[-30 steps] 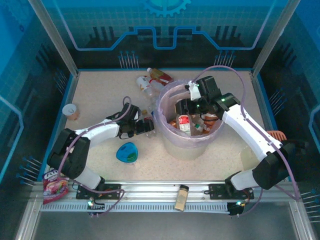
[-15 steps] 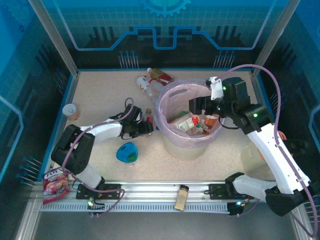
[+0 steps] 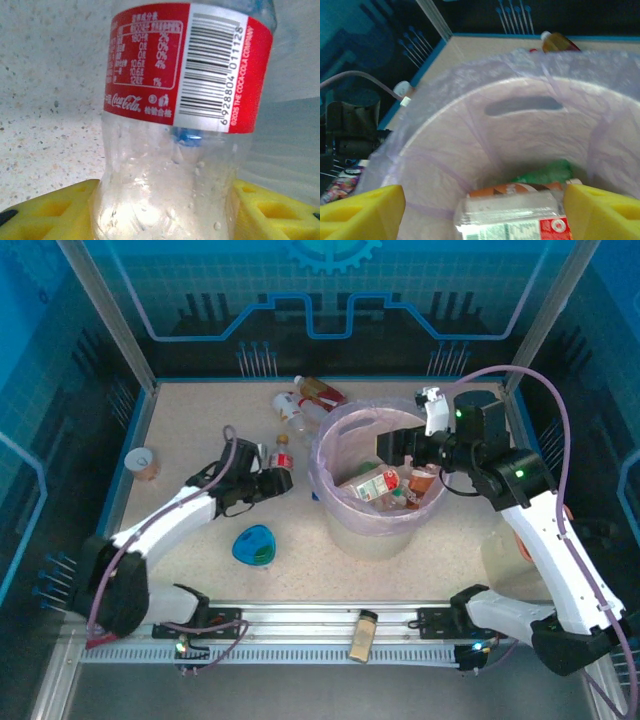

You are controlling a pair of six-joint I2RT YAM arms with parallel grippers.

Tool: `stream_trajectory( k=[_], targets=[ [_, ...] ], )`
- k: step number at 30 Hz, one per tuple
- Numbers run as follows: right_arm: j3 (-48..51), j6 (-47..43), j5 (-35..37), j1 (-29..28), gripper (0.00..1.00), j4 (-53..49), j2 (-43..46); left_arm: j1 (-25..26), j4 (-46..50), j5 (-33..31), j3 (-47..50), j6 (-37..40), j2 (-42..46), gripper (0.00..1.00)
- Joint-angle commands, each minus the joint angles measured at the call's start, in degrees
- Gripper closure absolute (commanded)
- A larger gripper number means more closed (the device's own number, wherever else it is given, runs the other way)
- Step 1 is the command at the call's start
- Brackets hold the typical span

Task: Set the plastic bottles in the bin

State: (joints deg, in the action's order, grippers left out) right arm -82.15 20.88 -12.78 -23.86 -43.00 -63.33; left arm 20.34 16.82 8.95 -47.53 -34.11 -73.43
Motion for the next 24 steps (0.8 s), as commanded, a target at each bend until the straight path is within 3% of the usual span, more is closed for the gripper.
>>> stream_trajectory(
  k=[1,4,9,15,24],
  targets=[
    [-1.9,2.1,-7.2,0.4,0.17,7.0,-0.7,-0.1,2.5,4.3,-2.8,2.0,7.7,0.57],
    [-3.6,3.9,-11.3,-0.5,0.15,10.6,-2.4,0.0,2.3,6.8,-5.1,2.9,13.6,0.57],
    [-7.4,4.7,-11.4,-4.2,0.09,14.3,-5.9,0.8,4.3,9.6,-11.1,5.8,20.0,0.59],
    [-11.9,5.9,-11.6,-9.1,0.00,17.4,-11.5,7.7,2.4,10.8,-17.2,7.6,18.4,0.61],
    [-15.0,8.6,-13.1,-11.0,0.02,19.3,-16.8,14.3,-3.8,11.9,-19.7,7.1,13.5,0.63]
  ],
)
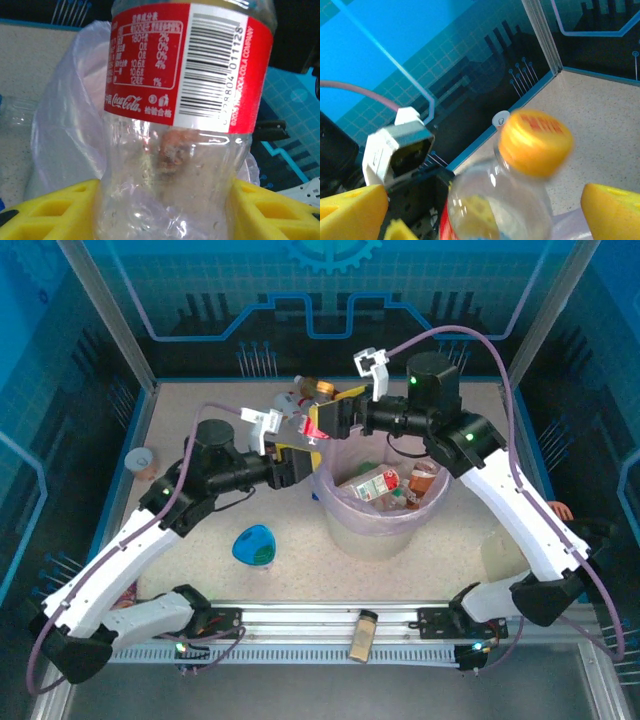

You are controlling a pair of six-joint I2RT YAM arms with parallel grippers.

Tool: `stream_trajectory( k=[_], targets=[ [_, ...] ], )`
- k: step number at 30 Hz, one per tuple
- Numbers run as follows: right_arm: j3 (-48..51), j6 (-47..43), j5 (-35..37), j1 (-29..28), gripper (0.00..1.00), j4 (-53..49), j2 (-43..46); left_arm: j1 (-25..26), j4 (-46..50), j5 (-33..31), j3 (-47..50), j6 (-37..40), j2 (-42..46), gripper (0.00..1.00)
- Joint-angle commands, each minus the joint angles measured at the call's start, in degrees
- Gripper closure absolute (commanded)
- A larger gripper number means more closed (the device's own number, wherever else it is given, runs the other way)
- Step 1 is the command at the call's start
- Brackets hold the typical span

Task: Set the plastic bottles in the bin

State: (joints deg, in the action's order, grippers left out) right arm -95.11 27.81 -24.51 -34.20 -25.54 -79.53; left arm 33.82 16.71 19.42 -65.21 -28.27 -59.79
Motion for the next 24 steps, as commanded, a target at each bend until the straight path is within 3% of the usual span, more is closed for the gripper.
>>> stream_trajectory(
  k=[1,8,14,19,24],
  targets=[
    [-2.0,2.0,-1.7,-0.7,0.03,1.9,-0.8,0.9,-4.1,1.6,-2.1,1.2,-0.4,0.63],
    [-1.6,3.3,-2.8,-1.0,0.19,1.8,-2.5,1.0,-6.1,-0.2,-2.5,1.0,-1.0,0.63],
    [-1.8,3.6,-2.5,-0.9,0.44,2.5,-2.5,0.9,-6.6,-2.1,-4.0,1.0,-2.2,0.62],
    [-3.1,3.7,-2.4,-0.3,0.58,3.2,-2.5,1.0,-7.7,-2.8,-4.5,0.7,-3.3,0.47],
    [-3.5,4.4,-2.7,0.9,0.70,5.4,-2.2,1.0,-10.0,-4.8,-2.9,0.9,-2.7,0.20]
  ],
)
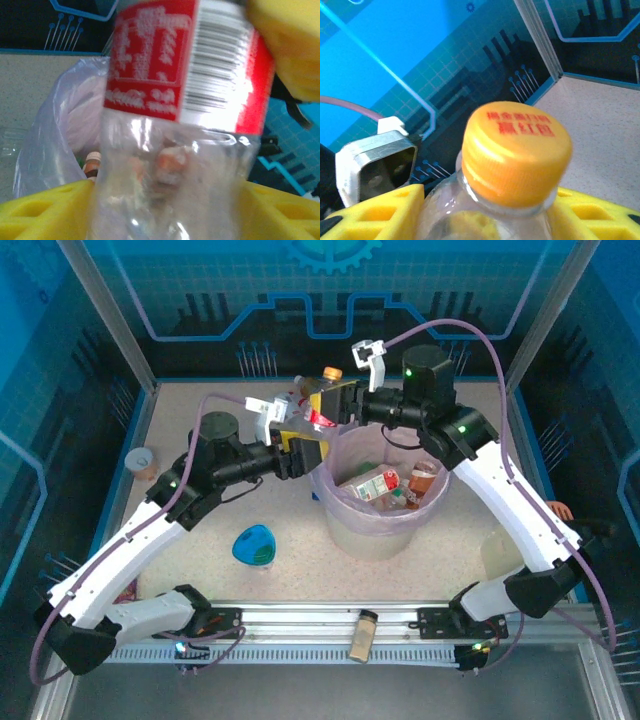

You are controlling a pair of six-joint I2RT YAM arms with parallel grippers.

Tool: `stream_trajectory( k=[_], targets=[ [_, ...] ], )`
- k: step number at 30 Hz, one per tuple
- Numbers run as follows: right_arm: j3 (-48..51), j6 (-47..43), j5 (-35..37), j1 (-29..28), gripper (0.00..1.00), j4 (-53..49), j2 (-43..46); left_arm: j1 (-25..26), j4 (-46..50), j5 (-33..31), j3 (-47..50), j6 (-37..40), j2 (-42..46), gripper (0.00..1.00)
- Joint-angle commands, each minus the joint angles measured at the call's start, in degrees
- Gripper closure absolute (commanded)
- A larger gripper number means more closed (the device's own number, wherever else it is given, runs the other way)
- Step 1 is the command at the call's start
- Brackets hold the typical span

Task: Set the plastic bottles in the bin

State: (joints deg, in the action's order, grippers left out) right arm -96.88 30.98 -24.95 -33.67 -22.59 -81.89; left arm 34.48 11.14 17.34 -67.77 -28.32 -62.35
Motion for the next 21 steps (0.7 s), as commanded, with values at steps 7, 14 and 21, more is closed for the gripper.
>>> stream_trajectory(
  k=[7,14,21],
  targets=[
    [-3.9,1.7,-3.2,4.5,0.77,4.9,0.8,0.3,-5.2,-7.7,4.6,0.0,4.3,0.01],
    [-2.5,0.2,-2.2,11.3,0.80,1.4,5.2,-2.5,-4.1,-16.5,13.9,-4.2,11.2,0.01],
    [-3.9,-17.1,17.1,13.5,0.84,-25.1,8.9,-4.4,-8.8,-8.5,19.5,-8.4,8.1,0.05]
  ],
)
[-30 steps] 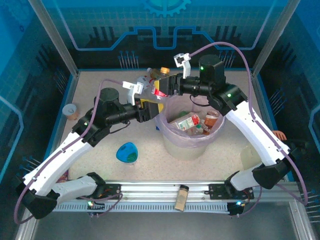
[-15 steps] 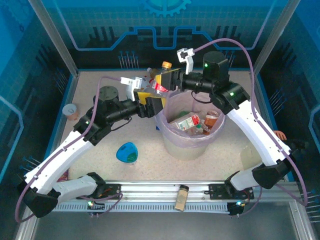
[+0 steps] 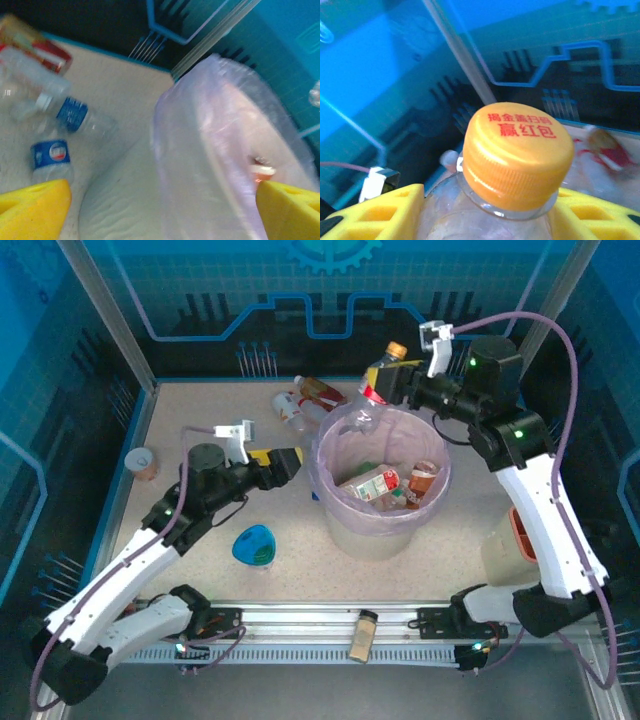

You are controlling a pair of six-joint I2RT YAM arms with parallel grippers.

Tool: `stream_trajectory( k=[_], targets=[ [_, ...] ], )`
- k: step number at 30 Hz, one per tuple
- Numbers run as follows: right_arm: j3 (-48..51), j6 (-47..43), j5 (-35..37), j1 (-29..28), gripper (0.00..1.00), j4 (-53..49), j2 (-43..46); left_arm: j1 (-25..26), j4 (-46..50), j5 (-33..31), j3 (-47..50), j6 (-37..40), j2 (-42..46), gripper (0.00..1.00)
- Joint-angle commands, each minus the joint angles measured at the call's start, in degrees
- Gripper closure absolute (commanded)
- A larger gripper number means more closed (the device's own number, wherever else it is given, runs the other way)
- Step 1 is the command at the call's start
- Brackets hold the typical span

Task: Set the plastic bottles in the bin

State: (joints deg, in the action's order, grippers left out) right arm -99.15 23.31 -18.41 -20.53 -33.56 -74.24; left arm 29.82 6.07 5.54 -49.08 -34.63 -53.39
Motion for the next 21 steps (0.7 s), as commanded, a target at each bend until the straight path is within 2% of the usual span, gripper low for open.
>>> stream_trajectory(
  k=[1,4,7,11,21],
  targets=[
    [-1.7,-10.9,12.4,0.3,0.84,-16.7,1.2,0.7,-5.0,3.7,1.2,-2.3,-0.8,0.05],
    [-1.5,-13.3,14.7,0.2,0.84,-23.1,0.2,1.2,-6.6,5.0,1.4,-2.3,-1.2,0.07],
    [-0.7,-13.4,10.2,-0.8,0.84,-25.6,-1.9,2.2,-6.6,6.6,0.9,-1.3,-2.8,0.10],
    [2.6,-11.7,9.3,-5.9,0.83,-23.5,-4.3,4.3,-5.5,6.5,0.4,-0.1,-5.1,0.12],
    [12.3,-2.1,4.2,-9.6,0.80,-16.1,-10.4,5.0,-8.0,6.2,3.1,-1.9,-6.5,0.20]
  ],
)
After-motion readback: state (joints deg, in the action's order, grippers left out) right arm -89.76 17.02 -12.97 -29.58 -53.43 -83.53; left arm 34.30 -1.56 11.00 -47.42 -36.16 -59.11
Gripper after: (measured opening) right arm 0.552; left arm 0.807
